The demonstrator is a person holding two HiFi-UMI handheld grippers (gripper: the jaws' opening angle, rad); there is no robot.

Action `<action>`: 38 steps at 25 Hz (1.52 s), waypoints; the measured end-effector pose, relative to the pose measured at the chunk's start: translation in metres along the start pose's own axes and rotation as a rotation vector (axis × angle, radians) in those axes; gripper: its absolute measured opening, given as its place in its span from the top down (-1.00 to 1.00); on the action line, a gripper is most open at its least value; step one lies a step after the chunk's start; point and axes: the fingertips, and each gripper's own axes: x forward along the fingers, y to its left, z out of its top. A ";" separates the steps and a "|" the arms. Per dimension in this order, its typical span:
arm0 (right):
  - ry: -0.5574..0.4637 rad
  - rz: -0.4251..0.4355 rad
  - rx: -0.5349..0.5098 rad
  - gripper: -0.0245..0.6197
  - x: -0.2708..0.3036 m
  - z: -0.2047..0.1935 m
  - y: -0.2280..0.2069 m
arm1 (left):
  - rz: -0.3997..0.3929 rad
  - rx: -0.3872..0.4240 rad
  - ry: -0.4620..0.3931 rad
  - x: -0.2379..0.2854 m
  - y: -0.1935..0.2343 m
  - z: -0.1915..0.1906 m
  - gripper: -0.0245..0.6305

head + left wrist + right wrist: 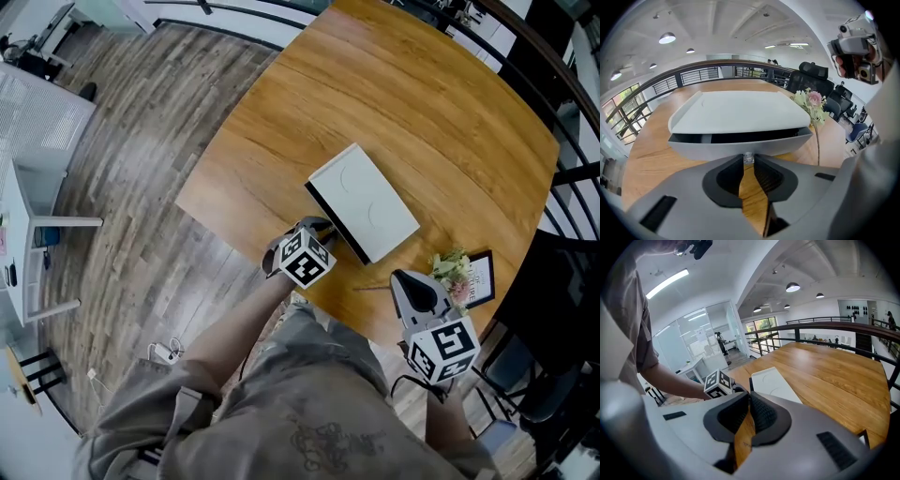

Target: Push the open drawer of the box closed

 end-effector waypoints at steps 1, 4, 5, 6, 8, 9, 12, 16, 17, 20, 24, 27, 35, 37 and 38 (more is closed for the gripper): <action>-0.004 -0.004 0.004 0.80 -0.001 0.000 -0.003 | 0.005 -0.004 0.000 0.002 0.001 0.003 0.68; -0.017 -0.012 0.013 0.80 -0.005 0.005 -0.009 | 0.027 -0.012 0.005 0.006 0.004 0.008 0.68; -0.025 -0.010 0.012 0.80 -0.007 0.008 -0.010 | 0.031 -0.018 0.006 0.007 0.004 0.010 0.67; -0.035 -0.004 0.008 0.80 -0.008 0.011 -0.010 | 0.034 -0.027 0.004 0.007 0.004 0.011 0.64; -0.059 0.015 -0.007 0.80 -0.011 0.019 -0.010 | 0.044 -0.046 -0.002 0.003 0.004 0.013 0.59; -0.071 0.025 -0.017 0.80 -0.013 0.025 -0.010 | 0.051 -0.054 -0.004 -0.001 0.004 0.014 0.58; -0.109 0.053 -0.057 0.80 -0.021 0.045 -0.009 | 0.081 -0.082 -0.022 -0.025 0.005 0.020 0.57; -0.193 0.077 -0.131 0.80 -0.033 0.087 0.000 | 0.131 -0.131 -0.140 -0.083 0.011 0.041 0.62; -0.222 0.079 -0.147 0.80 -0.037 0.099 0.004 | 0.152 -0.131 -0.178 -0.101 0.014 0.048 0.65; -0.316 0.088 -0.183 0.80 -0.060 0.133 0.022 | 0.217 -0.117 -0.298 -0.161 0.015 0.074 0.70; -0.445 0.088 -0.235 0.80 -0.097 0.177 0.046 | 0.297 -0.066 -0.478 -0.241 0.014 0.117 0.77; -0.531 0.082 -0.265 0.80 -0.123 0.204 0.058 | 0.346 0.014 -0.591 -0.296 0.007 0.153 0.80; -0.727 0.056 -0.356 0.80 -0.196 0.249 0.093 | 0.404 0.153 -0.883 -0.427 -0.036 0.217 0.83; -0.757 0.051 -0.371 0.80 -0.208 0.253 0.100 | 0.411 0.147 -0.937 -0.452 -0.047 0.223 0.83; -0.769 0.050 -0.377 0.80 -0.212 0.254 0.103 | 0.415 0.144 -0.950 -0.462 -0.051 0.223 0.83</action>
